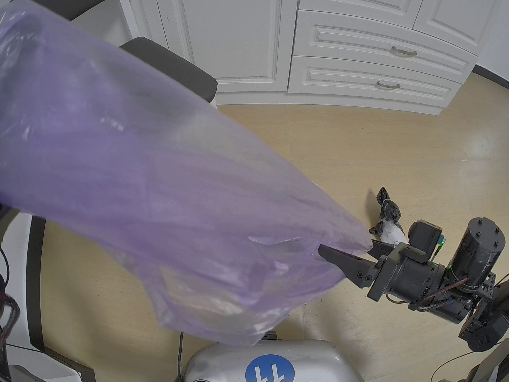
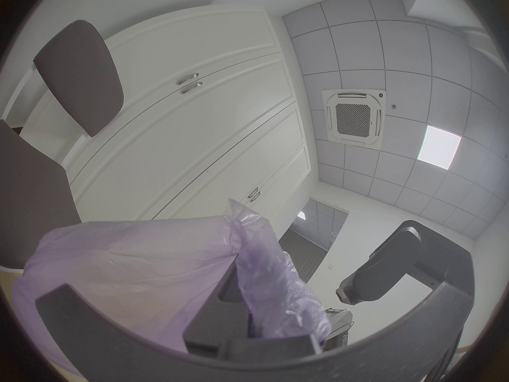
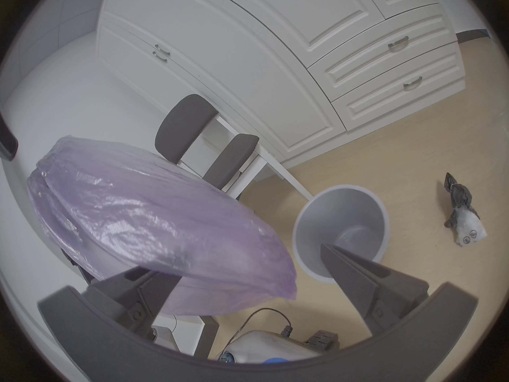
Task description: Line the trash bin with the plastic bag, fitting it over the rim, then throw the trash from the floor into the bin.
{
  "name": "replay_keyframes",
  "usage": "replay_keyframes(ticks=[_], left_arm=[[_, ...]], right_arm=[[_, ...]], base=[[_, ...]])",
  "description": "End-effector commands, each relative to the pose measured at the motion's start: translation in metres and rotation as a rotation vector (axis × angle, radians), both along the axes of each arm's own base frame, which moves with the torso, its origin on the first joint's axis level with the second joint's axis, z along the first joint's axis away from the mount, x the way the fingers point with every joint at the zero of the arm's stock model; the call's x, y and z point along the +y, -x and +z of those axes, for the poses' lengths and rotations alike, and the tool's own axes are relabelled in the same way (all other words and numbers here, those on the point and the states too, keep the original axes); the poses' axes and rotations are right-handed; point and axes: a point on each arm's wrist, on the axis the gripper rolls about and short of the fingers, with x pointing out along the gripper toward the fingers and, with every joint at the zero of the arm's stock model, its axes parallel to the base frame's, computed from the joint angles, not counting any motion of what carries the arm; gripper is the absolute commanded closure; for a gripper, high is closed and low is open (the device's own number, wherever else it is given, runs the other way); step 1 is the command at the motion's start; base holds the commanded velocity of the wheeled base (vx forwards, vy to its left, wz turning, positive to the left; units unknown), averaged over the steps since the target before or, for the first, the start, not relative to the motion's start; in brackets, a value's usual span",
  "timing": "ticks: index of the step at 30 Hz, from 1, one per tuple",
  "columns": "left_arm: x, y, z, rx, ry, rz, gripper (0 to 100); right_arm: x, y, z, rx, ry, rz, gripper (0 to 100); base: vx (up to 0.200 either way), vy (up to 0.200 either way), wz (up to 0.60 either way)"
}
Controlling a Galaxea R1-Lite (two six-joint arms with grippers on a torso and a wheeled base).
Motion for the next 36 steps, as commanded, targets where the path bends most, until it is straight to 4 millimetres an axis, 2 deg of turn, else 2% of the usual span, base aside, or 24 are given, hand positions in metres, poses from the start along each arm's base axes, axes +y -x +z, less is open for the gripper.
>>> replay_keyframes(ticks=[1,2,15,25,26,36], left_arm=[[-0.001,-0.001,-0.001,0.003,-0.004,0.0,100],[-0.001,-0.001,-0.001,0.004,-0.004,-0.001,100],[-0.008,-0.004,-0.007,0.018,-0.034,-0.003,100],[-0.011,-0.009,-0.015,0.039,-0.079,0.019,100],[-0.016,-0.013,-0.02,0.051,-0.104,0.035,100],[-0.025,-0.032,-0.03,0.085,-0.159,0.115,100]], right_arm=[[0.006,-0.004,-0.017,0.022,0.018,0.006,0],[0.006,-0.004,-0.017,0.012,0.008,0.006,100],[0.005,-0.004,-0.006,-0.028,-0.066,0.002,100],[-0.002,-0.002,0.014,-0.084,-0.097,-0.043,100],[-0.004,-0.001,0.022,-0.08,-0.095,-0.059,100],[-0.008,0.0,0.044,-0.075,-0.057,-0.158,100]], base=[[0.0,0.0,0.0],[0.0,0.0,0.0],[0.0,0.0,0.0],[0.0,0.0,0.0],[0.0,0.0,0.0],[0.0,0.0,0.0]])
